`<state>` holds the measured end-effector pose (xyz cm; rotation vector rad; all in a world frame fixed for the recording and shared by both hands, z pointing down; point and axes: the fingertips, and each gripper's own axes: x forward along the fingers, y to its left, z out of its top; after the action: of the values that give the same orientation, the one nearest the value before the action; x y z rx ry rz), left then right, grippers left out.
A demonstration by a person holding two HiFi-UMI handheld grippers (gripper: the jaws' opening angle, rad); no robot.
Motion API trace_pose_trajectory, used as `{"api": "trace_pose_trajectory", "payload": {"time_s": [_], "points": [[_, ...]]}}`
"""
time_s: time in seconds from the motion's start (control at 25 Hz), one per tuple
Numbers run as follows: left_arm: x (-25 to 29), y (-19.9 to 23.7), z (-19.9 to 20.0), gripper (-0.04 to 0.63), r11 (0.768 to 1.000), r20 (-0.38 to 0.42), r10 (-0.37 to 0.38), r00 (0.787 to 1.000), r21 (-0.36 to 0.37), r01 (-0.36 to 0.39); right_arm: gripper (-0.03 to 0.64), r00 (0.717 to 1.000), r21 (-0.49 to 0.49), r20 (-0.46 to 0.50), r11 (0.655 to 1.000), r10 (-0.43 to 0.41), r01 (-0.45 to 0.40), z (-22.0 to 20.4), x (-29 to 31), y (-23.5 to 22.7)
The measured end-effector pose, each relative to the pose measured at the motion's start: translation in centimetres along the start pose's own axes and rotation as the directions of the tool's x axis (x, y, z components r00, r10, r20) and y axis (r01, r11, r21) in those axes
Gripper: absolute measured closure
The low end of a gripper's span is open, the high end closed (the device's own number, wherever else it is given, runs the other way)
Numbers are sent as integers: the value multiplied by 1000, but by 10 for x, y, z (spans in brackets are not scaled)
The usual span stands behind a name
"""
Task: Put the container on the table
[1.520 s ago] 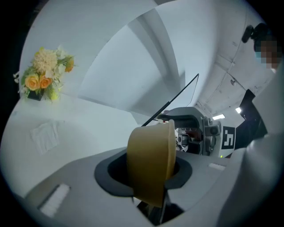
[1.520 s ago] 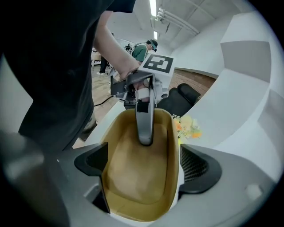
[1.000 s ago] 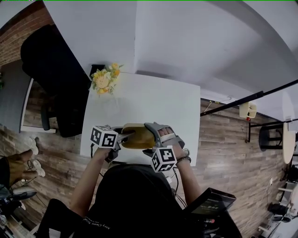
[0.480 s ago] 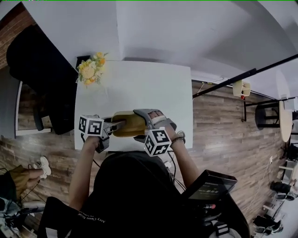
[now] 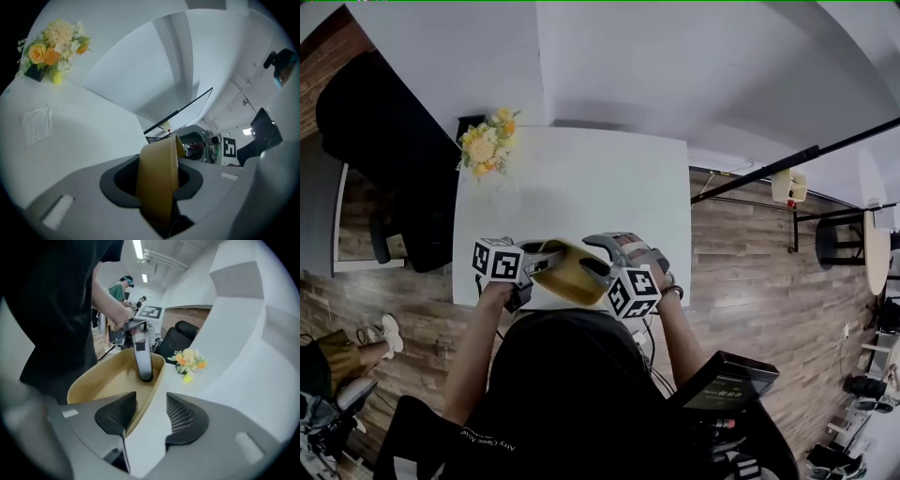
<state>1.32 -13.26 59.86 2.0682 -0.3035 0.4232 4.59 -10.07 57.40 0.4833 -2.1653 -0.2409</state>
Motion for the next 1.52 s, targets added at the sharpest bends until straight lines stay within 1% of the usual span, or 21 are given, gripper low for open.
{"api": "trace_pose_trajectory", "payload": {"time_s": [0.08,0.12,0.16,0.2,0.28,0.32,0.36,0.4,0.52,0.64,0.76,0.84,0.92,1.0,1.08,1.24,1.36,1.4,1.44,1.48,1.52], "points": [[-5,6,6,476,999,47,14,999,-29,-13,329,997,154,48,987,-62,54,-6,-8,-17],[-11,12,10,476,998,85,27,996,-54,-23,316,991,260,81,962,-105,81,-10,-14,-27],[-18,19,16,474,996,129,44,991,-81,-34,313,981,383,121,919,-152,95,-15,-20,-38],[-25,25,21,474,993,177,58,982,-107,-39,313,966,516,167,853,-196,84,-20,-26,-47],[-39,35,34,474,990,275,68,959,-141,-29,314,920,736,287,676,-266,-34,-28,-36,-60],[-45,38,40,474,989,320,66,945,-149,-18,316,892,794,347,596,-289,-116,-27,-39,-63],[-51,40,46,474,988,358,61,932,-153,-7,316,868,819,396,542,-301,-186,-25,-40,-63],[-55,39,51,474,989,387,56,921,-151,4,324,848,824,433,515,-306,-235,-20,-39,-62],[-60,31,61,474,991,441,7,898,-126,54,333,794,797,535,486,-290,-360,-2,-38,-59],[-59,15,67,472,989,448,-59,892,-93,112,317,731,737,642,447,-231,-506,17,-39,-57],[-54,5,70,471,987,448,-125,885,-35,157,334,700,690,693,441,-172,-574,29,-39,-54],[-51,1,72,466,985,452,-152,879,-5,172,370,699,698,692,416,-182,-583,27,-38,-58],[-49,-5,71,462,982,440,-182,880,34,186,398,707,727,675,353,-212,-589,20,-34,-63],[-47,-13,67,451,975,414,-221,883,89,202,414,728,760,645,294,-231,-580,9,-27,-66],[-46,-22,63,437,967,378,-246,892,162,198,433,752,789,612,250,-243,-561,-2,-22,-69],[-49,-37,48,391,923,281,-278,918,343,175,469,796,830,557,183,-238,-527,-24,-17,-72],[-43,-39,35,362,887,198,-250,948,440,142,479,828,850,527,138,-192,-509,-35,-13,-70],[-40,-37,31,354,873,176,-224,959,474,116,480,838,857,515,123,-177,-501,-38,-10,-69],[-37,-35,27,342,848,158,-190,969,523,81,480,847,863,505,106,-165,-494,-41,-8,-68],[-34,-33,23,320,806,143,-154,978,591,40,480,852,867,499,88,-157,-491,-43,-5,-67],[-31,-33,18,279,746,132,-123,984,665,3,480,853,867,499,74,-150,-494,-44,-3,-67]]}}
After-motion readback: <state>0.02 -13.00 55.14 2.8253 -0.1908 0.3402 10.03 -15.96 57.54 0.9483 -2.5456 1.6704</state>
